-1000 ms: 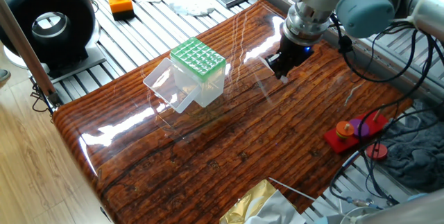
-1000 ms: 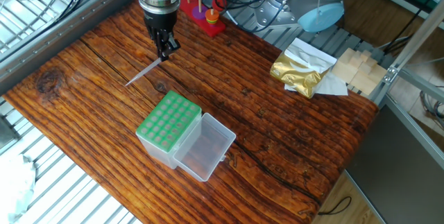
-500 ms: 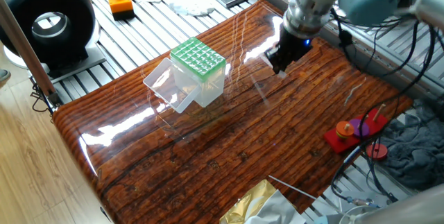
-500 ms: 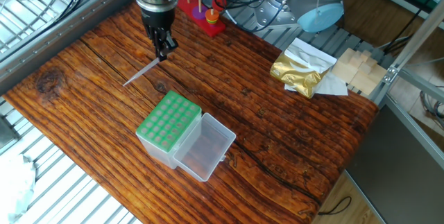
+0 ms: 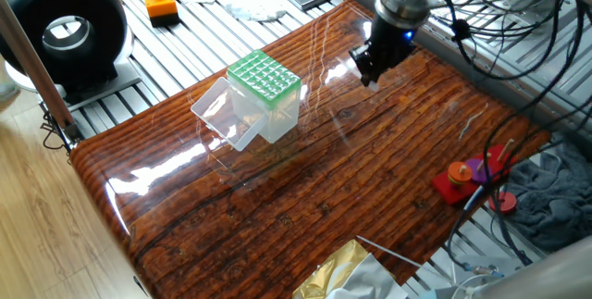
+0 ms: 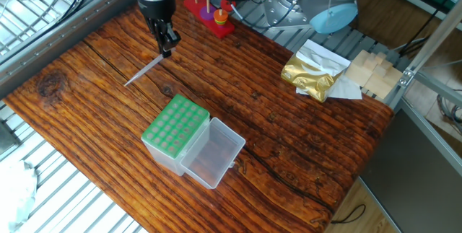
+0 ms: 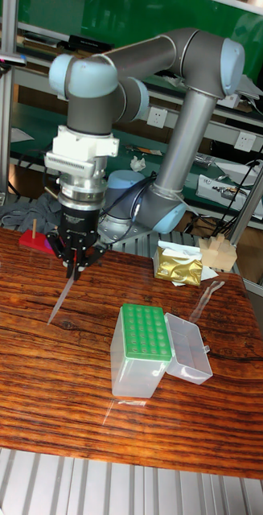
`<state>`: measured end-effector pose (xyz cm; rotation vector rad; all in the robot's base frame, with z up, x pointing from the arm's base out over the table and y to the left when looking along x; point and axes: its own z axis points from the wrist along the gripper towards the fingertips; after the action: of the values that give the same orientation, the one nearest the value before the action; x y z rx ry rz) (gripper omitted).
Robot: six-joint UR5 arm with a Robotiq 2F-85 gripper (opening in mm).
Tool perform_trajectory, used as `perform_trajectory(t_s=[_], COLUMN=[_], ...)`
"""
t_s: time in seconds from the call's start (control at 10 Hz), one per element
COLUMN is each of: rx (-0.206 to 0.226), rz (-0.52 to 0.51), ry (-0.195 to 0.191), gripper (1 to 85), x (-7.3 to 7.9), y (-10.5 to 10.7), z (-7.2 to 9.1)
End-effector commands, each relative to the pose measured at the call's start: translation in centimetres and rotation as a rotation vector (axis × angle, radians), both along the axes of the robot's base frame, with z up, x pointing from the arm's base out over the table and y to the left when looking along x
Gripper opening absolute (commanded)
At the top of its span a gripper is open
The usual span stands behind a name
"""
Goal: Insert a large pipette tip into the holder for large pipette tips
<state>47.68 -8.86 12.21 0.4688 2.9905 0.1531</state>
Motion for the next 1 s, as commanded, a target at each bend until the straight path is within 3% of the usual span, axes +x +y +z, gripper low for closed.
perform_trajectory(t_s=[0.0, 0.5, 0.7, 0.8, 0.9], rx=[-0.011, -0.049, -0.093, -0.127, -0.187], rz=[0.003, 0.041, 0.099, 0.150, 0.204], ry=[-0.008, 0.010, 0.021, 0.006, -0.006], gripper=[1.0, 1.0, 1.0, 1.0, 1.0], x=[1.3, 3.0, 2.7, 3.1, 3.5], y=[1.8, 0.4, -0.6, -1.3, -2.6], z=[2.1, 0.6, 0.5, 0.6, 0.7])
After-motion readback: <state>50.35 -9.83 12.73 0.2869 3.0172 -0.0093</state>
